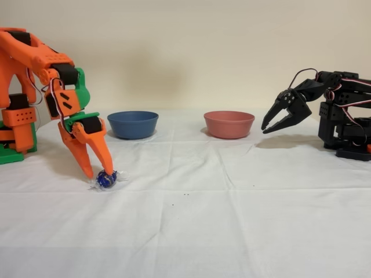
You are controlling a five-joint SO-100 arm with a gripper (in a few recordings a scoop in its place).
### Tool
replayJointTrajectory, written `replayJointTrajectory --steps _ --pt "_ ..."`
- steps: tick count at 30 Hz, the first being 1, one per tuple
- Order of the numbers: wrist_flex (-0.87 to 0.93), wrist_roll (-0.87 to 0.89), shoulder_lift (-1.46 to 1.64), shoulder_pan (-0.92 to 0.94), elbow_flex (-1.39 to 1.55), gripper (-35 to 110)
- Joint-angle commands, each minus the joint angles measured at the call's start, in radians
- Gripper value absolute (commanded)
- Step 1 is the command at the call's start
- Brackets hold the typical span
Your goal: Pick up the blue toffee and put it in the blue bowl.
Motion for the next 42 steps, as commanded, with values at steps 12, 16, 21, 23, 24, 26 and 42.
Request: replayJointTrajectory --steps 12,16,21,23,24,26,42 --pt "-0.035 -0.035 -0.092 -0.006 -0.133 37" --pt "-0.035 -0.037 -0.127 -0.017 -0.169 36" --pt "-0.038 -0.031 -0.158 -0.026 -0.189 31" --pt "-0.041 -0.029 -0.163 -0.029 -0.189 27" --pt "-0.043 -0.029 -0.164 -0.031 -0.19 25" --pt "-0.044 -0.028 -0.167 -0.034 -0.193 21" --pt "-0.011 -0.069 -0.074 -0.015 -0.175 14"
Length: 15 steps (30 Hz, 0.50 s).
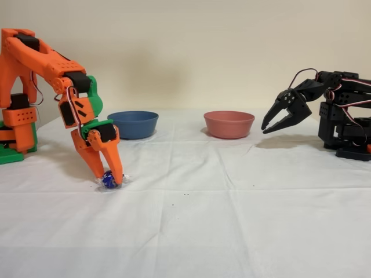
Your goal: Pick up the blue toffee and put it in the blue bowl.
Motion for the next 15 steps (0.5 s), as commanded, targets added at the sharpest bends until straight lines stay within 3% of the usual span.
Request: replayJointTrajectory --steps 1,15 --pt "0.052 -0.021 0.129 0.018 -0.008 14" --pt "0.33 -0.038 0.683 -0.195 0.109 13"
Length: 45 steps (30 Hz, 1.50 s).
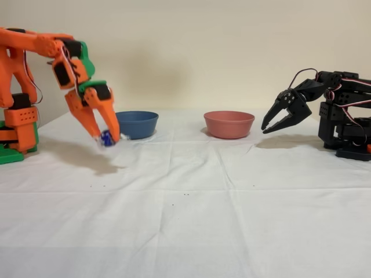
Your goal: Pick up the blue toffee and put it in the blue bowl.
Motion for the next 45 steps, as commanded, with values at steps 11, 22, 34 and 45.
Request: replayJointTrajectory --steps 11,22,34,45 --pt "0.155 -0.011 0.324 -0.396 -0.055 12" --pt "0.13 -0.011 0.163 -0.692 -0.206 11" --pt "0.014 -0.009 -0.031 -0.914 -0.218 10" --pt "-0.051 0.012 -0.115 -1.068 -0.167 10"
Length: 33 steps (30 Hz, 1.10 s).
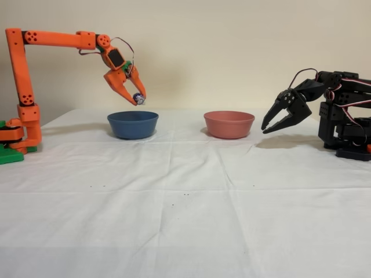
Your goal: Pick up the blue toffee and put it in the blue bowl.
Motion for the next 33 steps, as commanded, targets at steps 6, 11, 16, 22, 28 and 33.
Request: replayJointTrajectory --steps 6,11,16,22,28,33 --pt "-0.023 -0.012 0.031 -0.054 0.041 10" --pt "-0.025 -0.012 0.055 -0.048 0.067 11" --pt "-0.025 -0.009 0.081 -0.043 0.098 32" --pt "-0.023 -0.008 0.094 -0.032 0.123 44" --pt "-0.023 -0.028 0.101 -0.015 0.133 45" --pt "-0.025 -0.037 0.104 -0.002 0.146 45"
